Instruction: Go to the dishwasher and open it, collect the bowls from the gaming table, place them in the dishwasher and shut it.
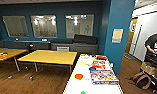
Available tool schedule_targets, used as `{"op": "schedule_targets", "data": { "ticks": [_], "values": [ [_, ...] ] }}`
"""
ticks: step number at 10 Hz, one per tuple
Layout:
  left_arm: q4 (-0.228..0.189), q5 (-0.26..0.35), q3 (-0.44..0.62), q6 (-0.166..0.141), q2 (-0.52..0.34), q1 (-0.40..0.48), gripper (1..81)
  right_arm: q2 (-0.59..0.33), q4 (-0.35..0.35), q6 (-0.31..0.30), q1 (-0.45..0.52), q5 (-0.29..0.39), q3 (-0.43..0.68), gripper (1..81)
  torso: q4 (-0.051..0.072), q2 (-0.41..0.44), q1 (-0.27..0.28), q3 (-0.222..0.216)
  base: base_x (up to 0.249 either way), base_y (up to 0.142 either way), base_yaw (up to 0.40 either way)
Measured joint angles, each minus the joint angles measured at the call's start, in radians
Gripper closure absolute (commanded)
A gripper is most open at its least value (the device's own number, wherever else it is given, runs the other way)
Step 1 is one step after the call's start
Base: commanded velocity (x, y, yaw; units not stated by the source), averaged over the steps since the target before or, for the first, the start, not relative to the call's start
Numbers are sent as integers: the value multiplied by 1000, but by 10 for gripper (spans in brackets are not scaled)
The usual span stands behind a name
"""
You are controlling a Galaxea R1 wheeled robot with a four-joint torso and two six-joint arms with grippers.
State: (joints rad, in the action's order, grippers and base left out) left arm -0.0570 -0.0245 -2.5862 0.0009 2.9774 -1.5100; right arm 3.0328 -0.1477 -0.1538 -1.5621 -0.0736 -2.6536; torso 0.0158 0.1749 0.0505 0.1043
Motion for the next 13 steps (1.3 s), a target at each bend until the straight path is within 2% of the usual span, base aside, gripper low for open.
{"op": "schedule_targets", "data": {
  "ticks": [2,4,6,8,10,13],
  "values": [
    [0,2,0,0,0,-8,10,-13,0,0,-8,-4,11,10,0,0,-1,0,0,0,0],
    [0,2,0,0,0,-9,10,-50,0,0,-11,-5,71,10,0,0,-1,0,0,0,0],
    [0,-1,17,0,-6,-6,10,-127,0,-3,-1,-19,215,10,0,0,-2,0,0,0,0],
    [0,0,35,1,-14,-6,10,-248,4,-21,17,-37,405,10,0,0,-2,0,0,0,0],
    [0,1,35,1,-14,-4,10,-407,8,-50,54,-52,597,10,0,0,-2,0,0,0,0],
    [0,0,35,0,-14,-1,10,-643,14,-100,91,-65,804,10,0,0,-2,0,0,0,0]
  ]
}}
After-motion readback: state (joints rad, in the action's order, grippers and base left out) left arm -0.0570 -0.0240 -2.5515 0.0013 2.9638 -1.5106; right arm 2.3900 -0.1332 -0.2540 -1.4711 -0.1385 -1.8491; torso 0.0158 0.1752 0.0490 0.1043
